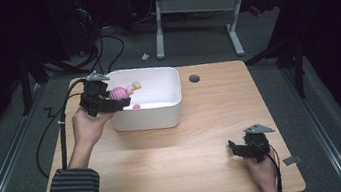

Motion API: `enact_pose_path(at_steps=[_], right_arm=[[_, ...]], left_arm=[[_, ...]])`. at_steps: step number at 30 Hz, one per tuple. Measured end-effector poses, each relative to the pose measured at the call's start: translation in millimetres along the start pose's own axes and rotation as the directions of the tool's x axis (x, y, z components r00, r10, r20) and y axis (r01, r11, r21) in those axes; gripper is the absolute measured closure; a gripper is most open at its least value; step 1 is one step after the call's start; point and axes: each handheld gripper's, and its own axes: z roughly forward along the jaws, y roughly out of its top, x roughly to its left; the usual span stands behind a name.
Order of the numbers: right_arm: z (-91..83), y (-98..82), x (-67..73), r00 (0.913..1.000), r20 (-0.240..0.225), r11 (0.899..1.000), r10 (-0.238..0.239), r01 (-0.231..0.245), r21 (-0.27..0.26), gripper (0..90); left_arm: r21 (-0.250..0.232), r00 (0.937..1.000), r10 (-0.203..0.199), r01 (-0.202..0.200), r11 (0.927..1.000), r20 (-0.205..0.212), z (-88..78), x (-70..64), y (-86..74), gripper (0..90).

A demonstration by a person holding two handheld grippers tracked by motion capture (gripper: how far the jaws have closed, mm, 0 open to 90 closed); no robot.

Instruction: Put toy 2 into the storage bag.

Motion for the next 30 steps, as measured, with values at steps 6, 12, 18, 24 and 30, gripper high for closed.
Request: enact_pose_path(at_steps=[6,12,18,24,30], right_arm=[[0.0,0.0,0.1,1.0000,0.000,1.000,0.001,-0.001,0.000,20.0],[0.1,0.1,-0.1,1.0000,0.000,1.000,-0.001,0.001,-0.001,20.0],[0.1,0.0,0.0,1.0000,-0.001,1.000,-0.001,0.001,-0.001,20.0],[0.0,0.0,0.1,1.0000,-0.002,1.000,-0.001,0.001,0.000,20.0],[0.0,0.0,0.1,1.0000,-0.002,1.000,0.000,0.000,0.000,20.0]], left_arm=[[0.001,0.9999,-0.001,0.001,1.0000,-0.014,8.4,2.5,7.3,33.1],[0.015,0.9997,0.013,-0.013,0.9998,-0.022,23.5,6.3,14.2,33.1],[0.025,0.9998,-0.002,0.003,0.9997,-0.022,35.3,14.5,14.5,33.0],[0.035,0.9996,-0.021,0.021,0.9992,-0.017,45.6,24.1,11.1,33.0],[0.062,0.9991,-0.018,0.021,0.9978,-0.038,55.5,27.9,5.1,32.8]])
